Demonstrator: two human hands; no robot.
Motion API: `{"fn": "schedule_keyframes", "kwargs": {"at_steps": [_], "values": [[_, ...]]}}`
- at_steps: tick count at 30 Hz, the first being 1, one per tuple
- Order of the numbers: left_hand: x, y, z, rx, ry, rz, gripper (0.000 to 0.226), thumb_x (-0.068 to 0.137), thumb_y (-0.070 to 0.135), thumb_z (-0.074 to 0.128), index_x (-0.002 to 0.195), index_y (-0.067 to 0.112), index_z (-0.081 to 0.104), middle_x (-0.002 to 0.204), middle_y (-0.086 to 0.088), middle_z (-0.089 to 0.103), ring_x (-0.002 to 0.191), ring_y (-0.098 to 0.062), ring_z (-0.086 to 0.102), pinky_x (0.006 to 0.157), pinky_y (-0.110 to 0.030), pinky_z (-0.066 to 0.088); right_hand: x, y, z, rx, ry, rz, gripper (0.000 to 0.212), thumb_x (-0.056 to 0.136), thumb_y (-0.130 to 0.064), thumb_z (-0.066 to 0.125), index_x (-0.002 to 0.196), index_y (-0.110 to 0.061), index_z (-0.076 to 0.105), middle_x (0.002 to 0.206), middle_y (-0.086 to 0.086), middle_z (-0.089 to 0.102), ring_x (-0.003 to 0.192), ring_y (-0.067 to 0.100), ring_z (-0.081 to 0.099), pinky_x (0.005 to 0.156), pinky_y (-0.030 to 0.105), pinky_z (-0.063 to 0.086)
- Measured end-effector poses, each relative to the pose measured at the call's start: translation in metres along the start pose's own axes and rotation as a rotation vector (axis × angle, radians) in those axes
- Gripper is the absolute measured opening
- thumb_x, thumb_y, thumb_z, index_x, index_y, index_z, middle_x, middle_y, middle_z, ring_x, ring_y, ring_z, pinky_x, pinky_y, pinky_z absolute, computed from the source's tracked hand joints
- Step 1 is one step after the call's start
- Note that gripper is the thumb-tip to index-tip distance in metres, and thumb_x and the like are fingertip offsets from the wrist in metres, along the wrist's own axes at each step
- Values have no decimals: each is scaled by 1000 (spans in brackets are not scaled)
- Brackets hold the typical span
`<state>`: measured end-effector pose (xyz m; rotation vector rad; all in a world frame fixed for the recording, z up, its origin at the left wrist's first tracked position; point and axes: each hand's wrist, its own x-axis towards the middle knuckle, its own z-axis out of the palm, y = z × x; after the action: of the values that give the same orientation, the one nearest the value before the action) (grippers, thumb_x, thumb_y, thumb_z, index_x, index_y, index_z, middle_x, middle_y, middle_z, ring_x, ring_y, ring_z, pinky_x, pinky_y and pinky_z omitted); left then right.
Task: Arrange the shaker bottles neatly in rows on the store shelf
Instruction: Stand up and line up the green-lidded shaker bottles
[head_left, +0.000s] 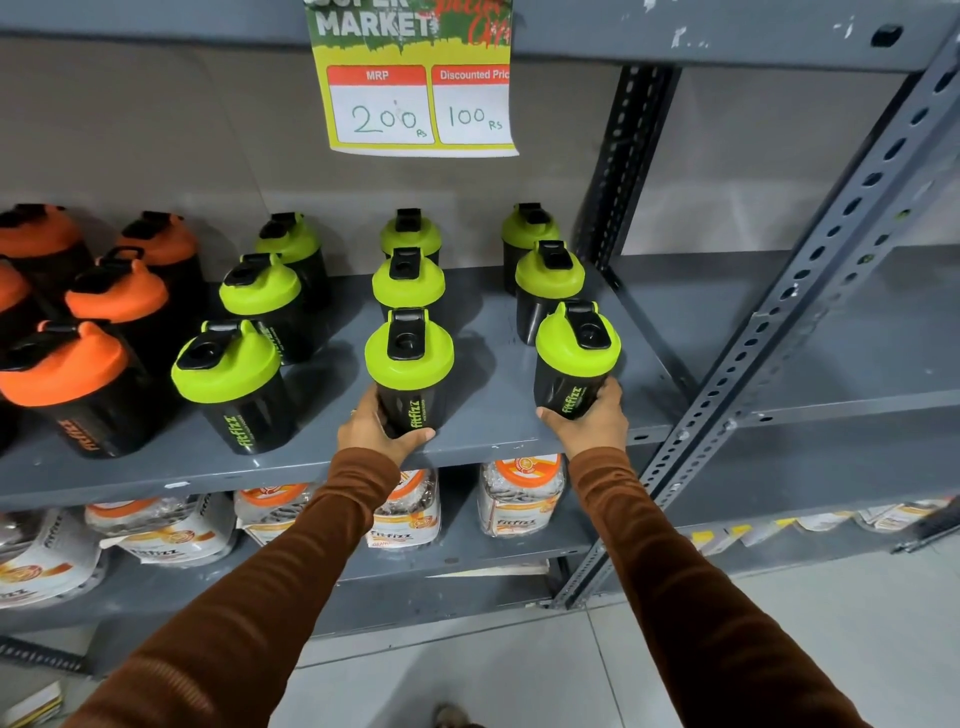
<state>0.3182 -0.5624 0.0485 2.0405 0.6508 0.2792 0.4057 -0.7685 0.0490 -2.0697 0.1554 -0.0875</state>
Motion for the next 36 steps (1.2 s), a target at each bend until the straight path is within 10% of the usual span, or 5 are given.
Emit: {"fn": "schedule_keyframes", "kwargs": {"at_steps": [36], "values": [[-3,4,0,4,-5,-6,70,60,24,83,120,7,49,122,-14,62,110,-32,58,99,-43,45,4,4,-1,-11,31,24,72,65,-12,81,126,-2,43,125,20,58,116,36,54,100,39,43]]}}
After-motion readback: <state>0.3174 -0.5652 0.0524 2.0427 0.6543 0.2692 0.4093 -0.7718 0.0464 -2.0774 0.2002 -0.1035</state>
